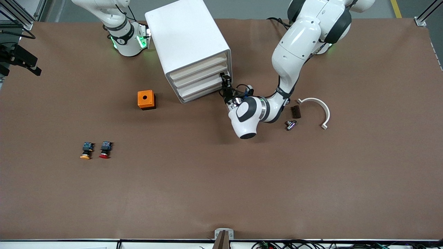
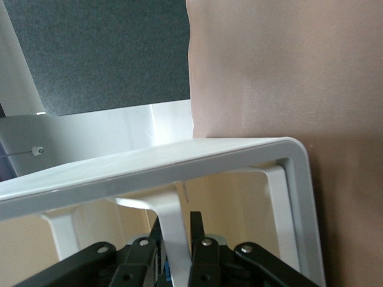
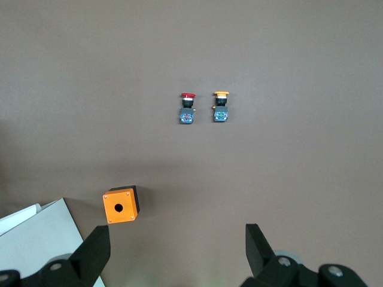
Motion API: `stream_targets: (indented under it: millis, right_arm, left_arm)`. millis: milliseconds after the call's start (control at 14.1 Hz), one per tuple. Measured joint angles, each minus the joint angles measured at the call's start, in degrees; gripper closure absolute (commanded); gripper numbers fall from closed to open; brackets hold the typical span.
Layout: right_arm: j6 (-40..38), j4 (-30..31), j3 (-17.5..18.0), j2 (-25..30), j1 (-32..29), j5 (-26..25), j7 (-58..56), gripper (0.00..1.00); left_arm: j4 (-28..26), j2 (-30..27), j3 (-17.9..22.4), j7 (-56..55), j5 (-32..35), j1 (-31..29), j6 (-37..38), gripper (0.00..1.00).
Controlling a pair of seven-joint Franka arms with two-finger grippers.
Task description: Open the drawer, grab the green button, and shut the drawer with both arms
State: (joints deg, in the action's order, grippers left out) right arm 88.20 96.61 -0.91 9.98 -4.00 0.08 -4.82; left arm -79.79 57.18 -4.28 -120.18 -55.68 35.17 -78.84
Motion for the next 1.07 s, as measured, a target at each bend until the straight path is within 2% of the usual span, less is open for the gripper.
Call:
stream_targets:
  millis: [781,1065]
  right_arm:
    - [1.1,-2.0,-0.8,-11.9,-0.2,-0.3,-2.5,0.0]
    - [0.9,-2.7,-1.0,-13.6,-0.9,-0.2,-2.1,0.0]
  left_arm:
    - [2.1,0.0,0.2,0.0,-1.7,-7.1,-3.4,0.79]
    - [2.8,0.0,0.2,0.0,-1.8,-8.9,-4.4,0.79]
